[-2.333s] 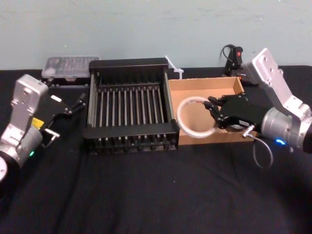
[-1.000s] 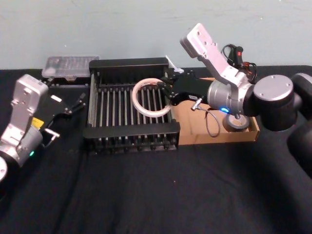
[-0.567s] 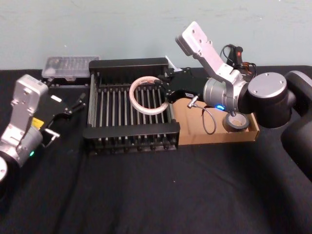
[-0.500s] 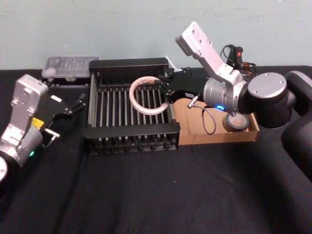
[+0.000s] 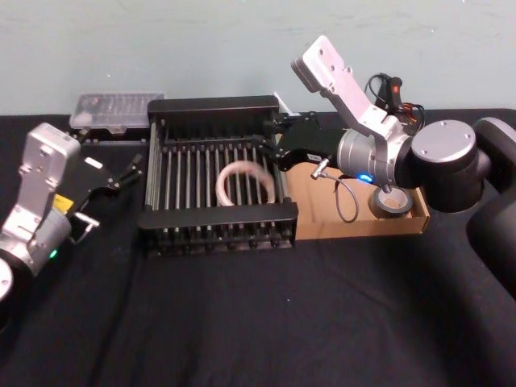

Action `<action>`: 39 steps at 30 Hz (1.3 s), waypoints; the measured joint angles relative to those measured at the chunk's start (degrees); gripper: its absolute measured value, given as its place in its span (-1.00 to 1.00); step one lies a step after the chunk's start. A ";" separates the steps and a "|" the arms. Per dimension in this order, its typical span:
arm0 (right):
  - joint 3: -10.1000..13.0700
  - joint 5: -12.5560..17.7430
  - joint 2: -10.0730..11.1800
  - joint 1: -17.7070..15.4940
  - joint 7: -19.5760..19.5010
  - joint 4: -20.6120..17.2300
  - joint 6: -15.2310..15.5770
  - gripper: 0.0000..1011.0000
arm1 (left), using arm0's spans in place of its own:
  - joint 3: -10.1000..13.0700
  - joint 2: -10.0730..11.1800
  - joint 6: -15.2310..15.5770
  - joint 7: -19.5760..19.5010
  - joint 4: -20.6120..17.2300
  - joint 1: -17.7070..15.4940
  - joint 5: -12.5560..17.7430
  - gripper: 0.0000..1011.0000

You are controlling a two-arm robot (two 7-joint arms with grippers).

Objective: Pick up the white tape and place it into the black box , Pick up the silver tape and place it into the brown box.

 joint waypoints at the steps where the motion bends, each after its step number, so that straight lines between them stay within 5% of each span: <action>1: 0.00 0.00 0.00 0.00 0.00 -0.01 0.01 -0.38 | 0.00 0.00 0.00 0.00 0.00 0.00 0.00 0.98; 24: -0.01 0.07 0.06 -0.07 0.00 -0.11 0.08 0.98 | 0.00 0.00 0.00 0.00 0.00 0.00 0.00 0.98; 39: 1.88 0.29 1.75 -2.69 -1.49 -4.08 -1.09 0.98 | 0.00 0.00 0.00 0.00 0.00 0.00 0.00 0.98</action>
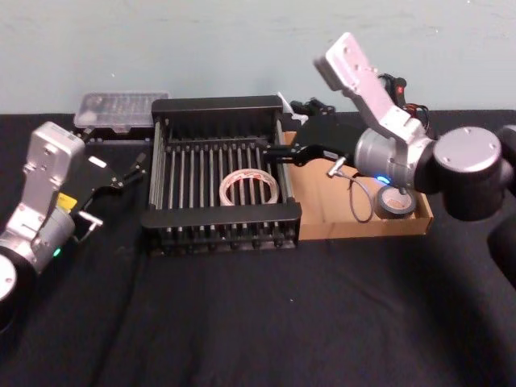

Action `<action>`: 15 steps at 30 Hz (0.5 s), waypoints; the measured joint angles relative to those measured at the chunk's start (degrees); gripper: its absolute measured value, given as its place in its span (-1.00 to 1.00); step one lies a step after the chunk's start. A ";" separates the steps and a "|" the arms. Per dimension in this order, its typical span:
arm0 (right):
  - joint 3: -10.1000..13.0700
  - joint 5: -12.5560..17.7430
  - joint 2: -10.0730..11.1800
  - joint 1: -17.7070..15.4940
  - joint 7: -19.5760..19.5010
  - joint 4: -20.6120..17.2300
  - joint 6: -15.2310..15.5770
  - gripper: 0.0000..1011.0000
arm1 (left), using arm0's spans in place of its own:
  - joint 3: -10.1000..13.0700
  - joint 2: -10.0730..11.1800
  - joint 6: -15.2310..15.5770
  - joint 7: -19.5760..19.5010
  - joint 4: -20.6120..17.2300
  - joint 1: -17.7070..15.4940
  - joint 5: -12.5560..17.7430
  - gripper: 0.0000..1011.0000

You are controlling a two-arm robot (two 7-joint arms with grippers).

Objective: Pick up the white tape and place it into the black box , Pick up the silver tape and place it into the brown box.

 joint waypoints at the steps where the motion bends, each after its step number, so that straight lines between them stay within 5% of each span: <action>1: 0.57 -0.09 0.47 -0.94 -0.94 -1.24 -0.48 0.98 | 0.00 0.00 0.00 0.00 0.00 0.00 0.00 0.98; 15: 9.04 -3.54 5.56 -15.66 -12.35 -14.85 -5.12 0.98 | 0.00 0.00 0.00 0.00 0.00 0.00 0.00 0.98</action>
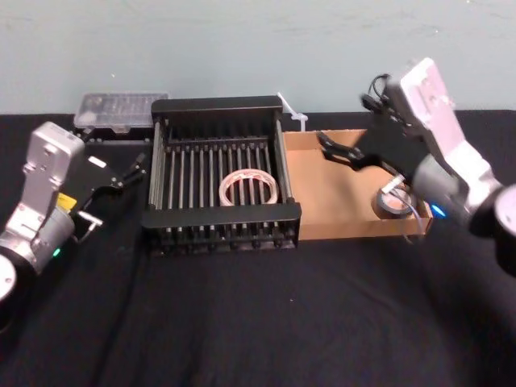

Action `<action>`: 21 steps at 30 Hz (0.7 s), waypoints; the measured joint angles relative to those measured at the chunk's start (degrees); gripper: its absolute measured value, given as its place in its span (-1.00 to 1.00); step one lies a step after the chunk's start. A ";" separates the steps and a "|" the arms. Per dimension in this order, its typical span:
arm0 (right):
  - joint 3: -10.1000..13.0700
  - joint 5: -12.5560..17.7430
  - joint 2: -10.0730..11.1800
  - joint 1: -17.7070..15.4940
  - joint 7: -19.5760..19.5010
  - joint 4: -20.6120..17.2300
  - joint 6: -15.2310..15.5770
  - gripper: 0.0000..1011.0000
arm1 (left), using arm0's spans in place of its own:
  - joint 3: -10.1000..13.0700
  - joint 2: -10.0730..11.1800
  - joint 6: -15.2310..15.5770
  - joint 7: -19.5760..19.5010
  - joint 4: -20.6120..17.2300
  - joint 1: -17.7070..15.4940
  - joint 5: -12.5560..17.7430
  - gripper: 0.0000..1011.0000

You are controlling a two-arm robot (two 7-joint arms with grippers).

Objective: Pick up the white tape and place it into the black box , Pick up the silver tape and place it into the brown box.

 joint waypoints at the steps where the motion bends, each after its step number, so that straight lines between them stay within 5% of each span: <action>1: 0.46 -0.16 0.36 -1.10 -0.50 -0.71 -0.02 0.98 | 0.00 0.00 0.00 0.00 0.00 0.00 0.00 0.98; 11: 5.13 -3.69 2.18 -12.77 -7.82 -5.59 -4.59 0.98 | 0.01 0.00 0.00 0.00 0.00 0.00 0.00 0.98; 21: 7.33 -5.36 1.58 -17.31 -9.54 -6.52 -7.29 0.98 | 0.00 0.00 0.00 0.00 0.00 0.00 0.00 0.98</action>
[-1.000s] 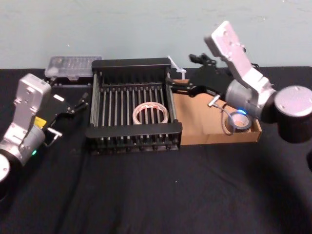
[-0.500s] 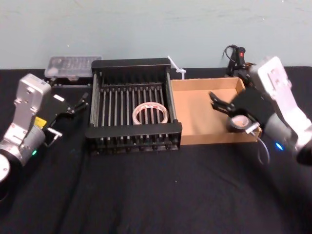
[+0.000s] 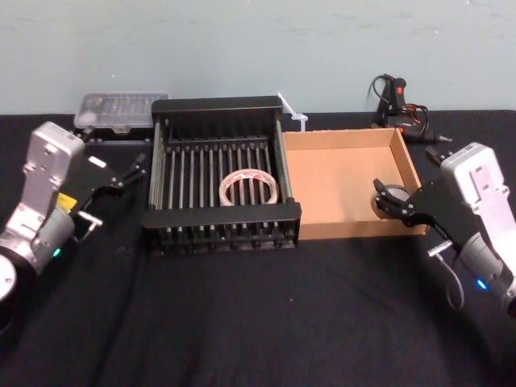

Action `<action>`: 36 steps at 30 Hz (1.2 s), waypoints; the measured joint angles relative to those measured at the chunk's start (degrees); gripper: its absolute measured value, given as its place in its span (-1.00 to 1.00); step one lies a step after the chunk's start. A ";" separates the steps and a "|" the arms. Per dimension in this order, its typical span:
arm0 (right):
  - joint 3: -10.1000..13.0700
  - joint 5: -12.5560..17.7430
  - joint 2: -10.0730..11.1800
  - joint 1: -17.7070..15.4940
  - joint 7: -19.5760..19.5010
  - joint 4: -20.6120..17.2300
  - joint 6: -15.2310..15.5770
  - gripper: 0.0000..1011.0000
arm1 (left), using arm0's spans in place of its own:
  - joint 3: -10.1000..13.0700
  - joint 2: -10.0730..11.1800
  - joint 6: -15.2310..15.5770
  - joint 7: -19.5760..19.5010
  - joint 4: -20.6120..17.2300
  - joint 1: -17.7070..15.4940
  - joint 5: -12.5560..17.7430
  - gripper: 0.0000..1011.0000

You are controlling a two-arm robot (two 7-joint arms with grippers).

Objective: Pick up the white tape and place it into the black box , Pick up the silver tape and place it into the brown box.

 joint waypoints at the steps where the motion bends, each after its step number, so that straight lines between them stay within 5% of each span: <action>1: 0.17 0.03 -0.02 -0.13 0.21 -0.06 0.10 0.98 | 0.00 0.00 0.00 0.00 0.00 0.00 0.00 0.98; 36: 0.19 0.11 -0.05 -0.21 0.32 -0.07 0.15 0.98 | 0.00 0.00 0.00 0.00 0.00 0.00 0.00 0.98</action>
